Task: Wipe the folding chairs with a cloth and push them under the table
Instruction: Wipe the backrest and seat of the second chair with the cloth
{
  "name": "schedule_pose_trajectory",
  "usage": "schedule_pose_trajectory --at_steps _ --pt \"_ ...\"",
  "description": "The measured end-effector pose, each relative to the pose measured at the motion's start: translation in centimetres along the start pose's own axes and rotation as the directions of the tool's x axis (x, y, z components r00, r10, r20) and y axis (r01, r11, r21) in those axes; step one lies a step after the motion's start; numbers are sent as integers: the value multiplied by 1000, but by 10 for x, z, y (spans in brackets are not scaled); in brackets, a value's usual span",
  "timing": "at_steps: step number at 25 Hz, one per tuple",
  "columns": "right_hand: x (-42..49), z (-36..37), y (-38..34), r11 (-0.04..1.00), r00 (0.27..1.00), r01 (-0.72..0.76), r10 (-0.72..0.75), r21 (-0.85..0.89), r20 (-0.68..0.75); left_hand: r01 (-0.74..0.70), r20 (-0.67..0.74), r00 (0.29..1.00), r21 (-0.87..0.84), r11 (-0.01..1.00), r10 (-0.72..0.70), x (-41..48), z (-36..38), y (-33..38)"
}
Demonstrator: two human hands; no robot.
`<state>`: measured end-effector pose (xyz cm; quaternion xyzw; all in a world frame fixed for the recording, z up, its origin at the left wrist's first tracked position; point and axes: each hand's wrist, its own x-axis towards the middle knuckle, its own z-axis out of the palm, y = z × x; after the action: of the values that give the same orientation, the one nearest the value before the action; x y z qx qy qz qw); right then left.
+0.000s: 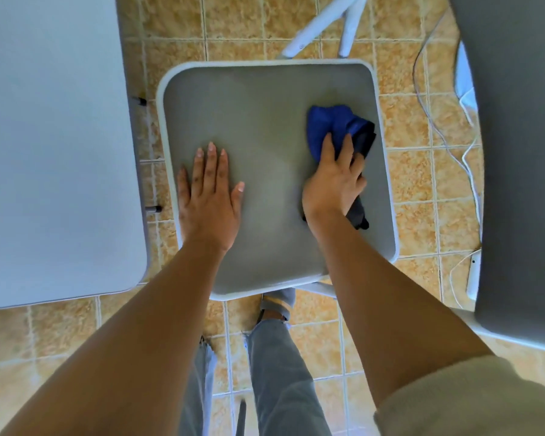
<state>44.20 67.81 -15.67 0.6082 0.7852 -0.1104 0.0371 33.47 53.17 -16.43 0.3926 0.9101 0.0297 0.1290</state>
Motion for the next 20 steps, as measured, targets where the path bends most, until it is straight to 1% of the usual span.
schedule_pose_trajectory --at_steps 3,5,6,7,9,11,12,13,15,17,20 --pt "-39 6 -13 965 965 262 -263 30 20 32 -57 998 -21 999 -34 -1 2 7" --pt "-71 10 3 935 935 354 -354 11 37 31 -93 995 -14 999 -32 2 4 10" --pt "-79 10 17 938 937 346 -346 -7 38 24 -107 994 -10 1000 -24 5 4 11" --pt "-80 8 31 955 955 297 -297 -14 29 14 -117 993 -3 1000 -14 8 4 11" --pt "-59 3 49 992 992 126 -126 3 -3 8 -125 992 15 1000 -6 11 6 10" --pt "-18 -4 50 999 999 -42 42 14 6 25 -119 993 34 999 -20 12 9 9" --pt "6 -8 45 996 996 -85 85 15 7 30 -122 992 38 999 -25 12 10 9" --pt "28 -11 35 996 996 -85 85 14 -1 33 -127 992 42 999 -27 12 11 9" --pt "54 -13 7 1000 1000 -5 5 1 -8 36 -137 990 39 999 -30 13 13 9" --pt "49 -10 -17 990 990 140 -140 -7 30 32 -137 990 30 999 -28 14 12 10" --pt "6 -4 -20 929 927 371 -370 -4 57 34 -143 989 37 999 -29 11 12 10"
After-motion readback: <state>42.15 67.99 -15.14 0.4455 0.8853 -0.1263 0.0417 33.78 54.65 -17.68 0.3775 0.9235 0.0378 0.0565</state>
